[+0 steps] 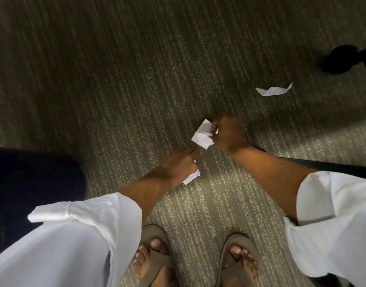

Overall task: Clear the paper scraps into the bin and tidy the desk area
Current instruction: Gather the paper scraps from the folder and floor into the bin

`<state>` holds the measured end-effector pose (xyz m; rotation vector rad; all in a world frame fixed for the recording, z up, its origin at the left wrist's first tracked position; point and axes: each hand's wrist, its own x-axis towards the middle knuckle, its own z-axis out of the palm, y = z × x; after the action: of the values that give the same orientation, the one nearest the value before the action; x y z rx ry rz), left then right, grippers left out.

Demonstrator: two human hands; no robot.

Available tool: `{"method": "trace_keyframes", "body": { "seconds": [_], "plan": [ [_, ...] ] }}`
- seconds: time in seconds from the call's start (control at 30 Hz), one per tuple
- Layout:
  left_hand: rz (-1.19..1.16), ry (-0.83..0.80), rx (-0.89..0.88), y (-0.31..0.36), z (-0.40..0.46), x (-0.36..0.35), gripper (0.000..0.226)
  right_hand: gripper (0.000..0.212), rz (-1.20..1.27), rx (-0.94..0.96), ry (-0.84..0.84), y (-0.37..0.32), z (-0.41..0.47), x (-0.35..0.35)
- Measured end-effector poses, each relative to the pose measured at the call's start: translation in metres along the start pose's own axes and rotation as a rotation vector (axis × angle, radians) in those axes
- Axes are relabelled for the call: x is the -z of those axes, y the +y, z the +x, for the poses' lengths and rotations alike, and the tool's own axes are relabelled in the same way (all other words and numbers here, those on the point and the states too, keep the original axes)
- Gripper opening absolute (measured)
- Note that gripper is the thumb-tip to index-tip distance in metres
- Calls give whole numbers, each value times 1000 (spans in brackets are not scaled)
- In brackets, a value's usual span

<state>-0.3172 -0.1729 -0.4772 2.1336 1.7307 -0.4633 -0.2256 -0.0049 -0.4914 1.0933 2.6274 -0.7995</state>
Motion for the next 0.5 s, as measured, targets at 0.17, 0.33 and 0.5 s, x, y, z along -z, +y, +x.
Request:
{"method": "trace_keyframes", "body": {
  "seconds": [0.17,0.33,0.5],
  "plan": [
    [-23,-7,-27,0,4,-6,35,13,317,-127,150,9,3,16],
    [-258,-46,46,-3,2,-6,39,34,507,-400,350,62,26,65],
    [-245,-70,100,-5,7,-9,42,40,56,-403,108,124,35,95]
  ]
}}
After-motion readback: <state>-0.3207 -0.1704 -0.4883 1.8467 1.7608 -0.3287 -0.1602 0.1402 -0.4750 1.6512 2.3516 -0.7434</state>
